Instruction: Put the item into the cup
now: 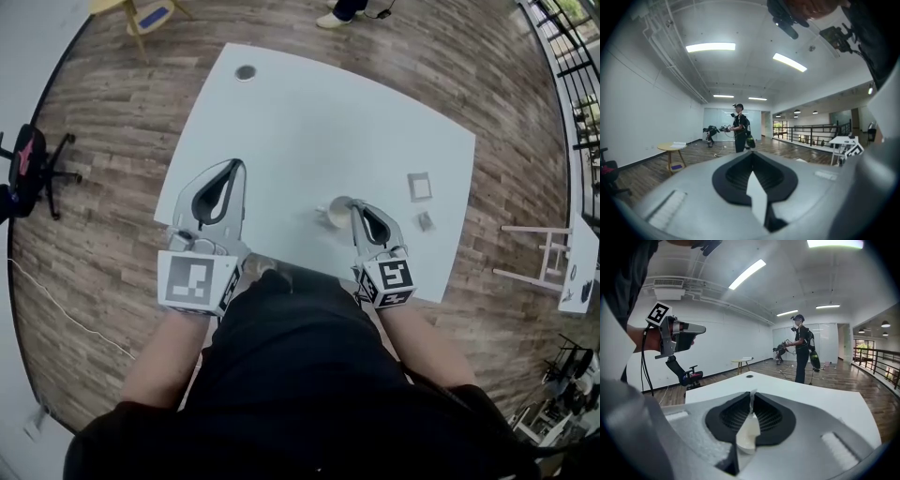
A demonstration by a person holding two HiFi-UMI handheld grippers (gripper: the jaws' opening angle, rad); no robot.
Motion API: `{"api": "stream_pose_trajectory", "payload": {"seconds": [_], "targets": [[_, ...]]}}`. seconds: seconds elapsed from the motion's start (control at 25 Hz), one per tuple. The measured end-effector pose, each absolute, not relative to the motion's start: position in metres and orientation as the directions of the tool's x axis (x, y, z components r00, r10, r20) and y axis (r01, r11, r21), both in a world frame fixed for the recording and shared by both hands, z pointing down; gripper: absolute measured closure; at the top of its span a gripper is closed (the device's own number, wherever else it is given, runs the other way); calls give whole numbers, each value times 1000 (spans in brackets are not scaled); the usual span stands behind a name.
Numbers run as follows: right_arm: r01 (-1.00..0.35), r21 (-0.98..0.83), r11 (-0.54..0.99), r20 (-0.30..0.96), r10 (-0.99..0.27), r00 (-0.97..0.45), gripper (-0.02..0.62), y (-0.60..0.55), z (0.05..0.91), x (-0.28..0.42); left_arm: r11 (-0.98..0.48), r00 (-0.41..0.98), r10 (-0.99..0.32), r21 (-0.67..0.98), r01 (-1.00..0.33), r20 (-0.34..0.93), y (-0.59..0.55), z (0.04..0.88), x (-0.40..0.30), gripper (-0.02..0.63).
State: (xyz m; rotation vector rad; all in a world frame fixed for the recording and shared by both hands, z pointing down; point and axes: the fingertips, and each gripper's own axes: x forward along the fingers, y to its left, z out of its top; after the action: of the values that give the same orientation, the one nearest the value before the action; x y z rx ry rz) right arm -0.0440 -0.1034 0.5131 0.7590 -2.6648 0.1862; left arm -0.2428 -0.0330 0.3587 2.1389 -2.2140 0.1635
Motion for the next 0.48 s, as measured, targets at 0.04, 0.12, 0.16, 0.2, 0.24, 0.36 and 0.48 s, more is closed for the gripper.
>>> {"api": "stream_pose_trajectory", "payload": {"seconds": [0.04,0.12,0.16,0.2,0.24,0.36,0.48], "targets": [[-527,-27,849,380,-479,-791,566,-100,515,-46,27,-31,-992,-33,-999,122,-34,361,-242,600],[-528,-36,849,388,-475,-790,566,-96,519,-47,18,-21,-991,-28,-999,133,-36,364,-241,600],[-531,-43,846,394,-475,-787,566,-95,522,-46,13,-17,-990,-24,-1000,138,-37,366,-240,600],[-535,-50,843,399,-475,-784,566,-95,525,-45,9,-12,-989,-19,-1000,146,-39,369,-239,600],[-539,-56,840,405,-475,-782,566,-94,528,-44,4,-7,-988,-16,-1000,154,-40,372,-238,600],[-547,-72,834,419,-472,-776,566,-93,535,-44,-10,8,-984,-9,-1000,180,-43,381,-237,600],[-547,-79,834,430,-466,-773,565,-91,542,-45,-21,19,-980,-4,-1000,200,-45,387,-235,600]]}}
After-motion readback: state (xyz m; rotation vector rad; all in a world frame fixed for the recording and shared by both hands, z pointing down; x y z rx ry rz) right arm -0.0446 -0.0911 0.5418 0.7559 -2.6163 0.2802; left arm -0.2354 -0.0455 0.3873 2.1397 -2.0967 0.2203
